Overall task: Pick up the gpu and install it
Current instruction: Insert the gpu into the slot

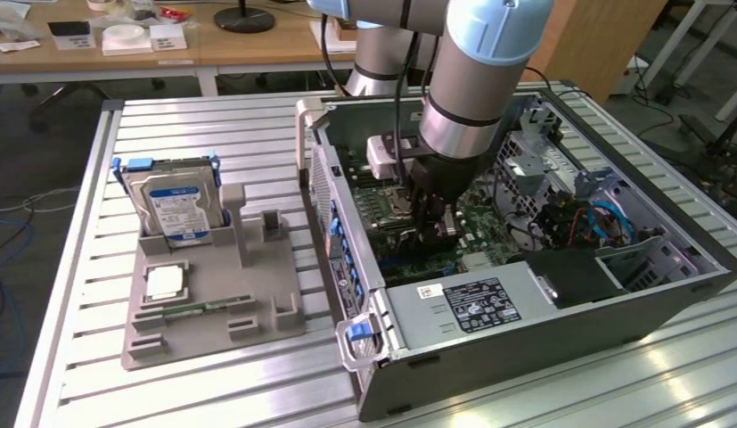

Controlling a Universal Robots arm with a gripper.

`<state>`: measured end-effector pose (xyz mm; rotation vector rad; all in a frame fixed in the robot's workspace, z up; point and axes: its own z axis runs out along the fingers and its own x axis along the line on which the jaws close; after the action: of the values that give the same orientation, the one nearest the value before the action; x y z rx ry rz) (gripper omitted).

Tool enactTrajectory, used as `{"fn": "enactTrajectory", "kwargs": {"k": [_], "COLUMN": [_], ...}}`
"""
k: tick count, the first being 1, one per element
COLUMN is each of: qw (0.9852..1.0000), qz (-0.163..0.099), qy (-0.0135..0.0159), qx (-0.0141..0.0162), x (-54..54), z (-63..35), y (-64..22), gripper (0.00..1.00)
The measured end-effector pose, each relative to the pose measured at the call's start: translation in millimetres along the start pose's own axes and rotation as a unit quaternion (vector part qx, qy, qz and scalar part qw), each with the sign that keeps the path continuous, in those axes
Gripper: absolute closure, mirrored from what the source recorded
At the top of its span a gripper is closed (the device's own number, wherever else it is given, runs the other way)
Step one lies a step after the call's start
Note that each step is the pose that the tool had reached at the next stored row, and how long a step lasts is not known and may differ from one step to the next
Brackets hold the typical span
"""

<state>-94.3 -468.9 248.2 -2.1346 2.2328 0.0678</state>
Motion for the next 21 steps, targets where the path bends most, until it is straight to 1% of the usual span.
{"fn": "enactTrajectory", "kwargs": {"k": [18,21], "qw": [1.0,1.0], "qz": [0.0,0.0], "qy": [0.0,0.0002], "qx": [0.0,0.0], "x": [-1.1,-0.9], "z": [0.1,1.6], "y": [0.2,1.1], "gripper": [0.73,0.73]}}
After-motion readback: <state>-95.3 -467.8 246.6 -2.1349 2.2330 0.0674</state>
